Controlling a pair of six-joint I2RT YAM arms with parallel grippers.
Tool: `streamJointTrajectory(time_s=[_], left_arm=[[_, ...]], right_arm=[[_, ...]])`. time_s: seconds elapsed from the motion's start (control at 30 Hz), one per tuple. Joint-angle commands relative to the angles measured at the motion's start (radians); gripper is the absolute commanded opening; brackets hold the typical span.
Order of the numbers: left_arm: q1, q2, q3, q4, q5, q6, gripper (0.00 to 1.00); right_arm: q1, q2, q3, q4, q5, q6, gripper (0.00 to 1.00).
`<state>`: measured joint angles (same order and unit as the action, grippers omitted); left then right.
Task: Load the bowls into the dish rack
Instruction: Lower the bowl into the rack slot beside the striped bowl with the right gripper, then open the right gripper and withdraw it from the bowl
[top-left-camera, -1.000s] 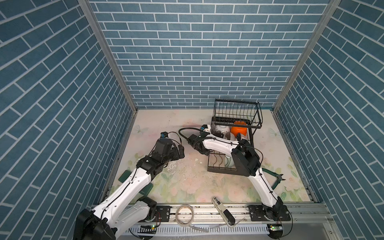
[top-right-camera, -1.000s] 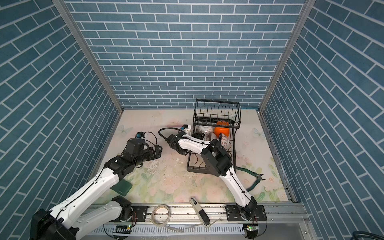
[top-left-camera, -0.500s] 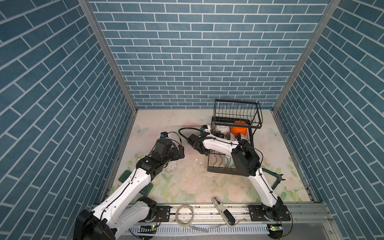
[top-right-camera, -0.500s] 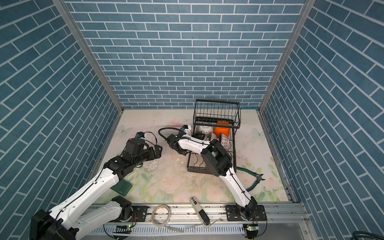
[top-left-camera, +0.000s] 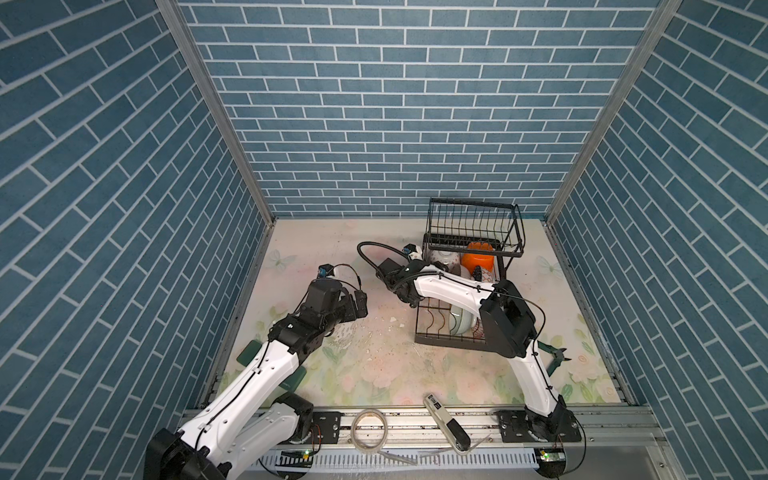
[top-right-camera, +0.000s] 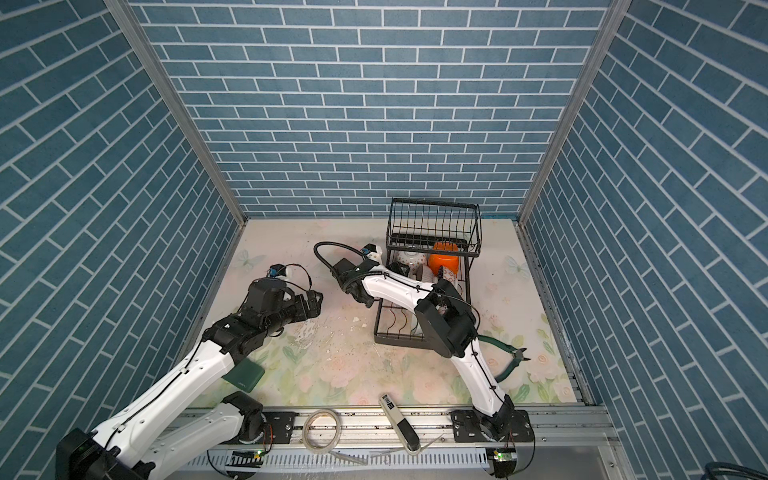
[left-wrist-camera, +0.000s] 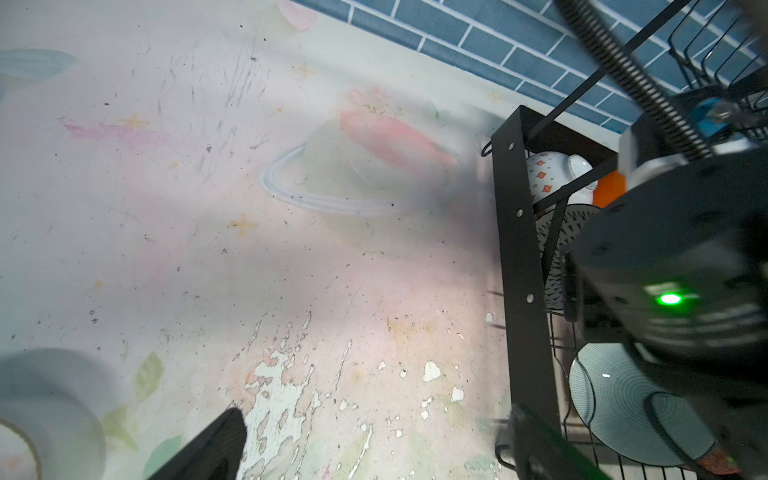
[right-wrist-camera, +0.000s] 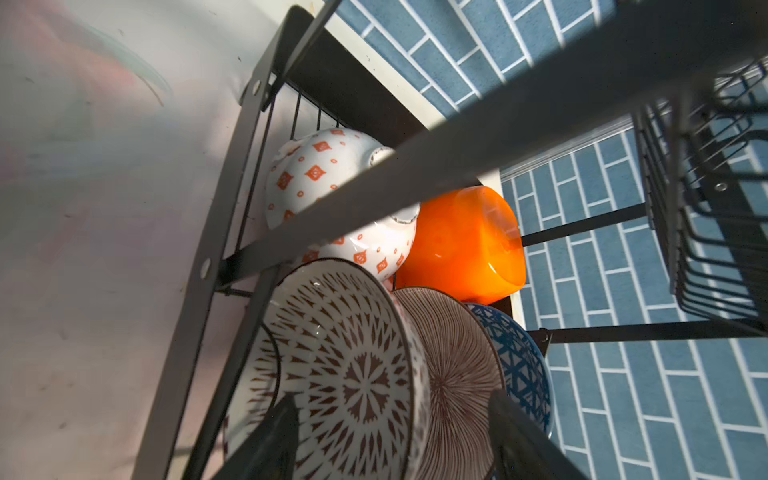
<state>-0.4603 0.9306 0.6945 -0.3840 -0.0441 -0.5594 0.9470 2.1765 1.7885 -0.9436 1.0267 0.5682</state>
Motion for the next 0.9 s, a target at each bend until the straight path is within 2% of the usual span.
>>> streamJointTrajectory(time_s=[0.0,0.17,0.43,0.5,0.6,0.73,0.87], left_arm=[[0.007,-0.010,-0.019,-0.022,-0.008,0.011,1.00],[0.009,-0.016,-0.024,-0.024,-0.008,0.004,1.00],[0.009,-0.020,-0.021,-0.040,-0.012,0.005,1.00],[0.010,-0.018,-0.019,-0.051,-0.014,0.010,1.00],[0.011,-0.018,-0.016,-0.065,-0.022,0.013,1.00],[0.014,-0.023,-0.015,-0.080,-0.037,0.013,1.00],[0.021,-0.042,-0.019,-0.109,-0.072,0.017,1.00]], right_arm=[[0.005,-0.090,-0.052,0.052,-0.058,-0.006,0.73],[0.004,-0.152,-0.107,0.107,-0.143,-0.027,0.73],[0.004,-0.319,-0.304,0.320,-0.341,-0.082,0.76],[0.004,-0.381,-0.377,0.401,-0.414,-0.111,0.81],[0.004,-0.456,-0.451,0.459,-0.486,-0.123,0.99],[0.004,-0.547,-0.528,0.469,-0.501,-0.112,0.99],[0.004,-0.668,-0.612,0.441,-0.453,-0.079,0.99]])
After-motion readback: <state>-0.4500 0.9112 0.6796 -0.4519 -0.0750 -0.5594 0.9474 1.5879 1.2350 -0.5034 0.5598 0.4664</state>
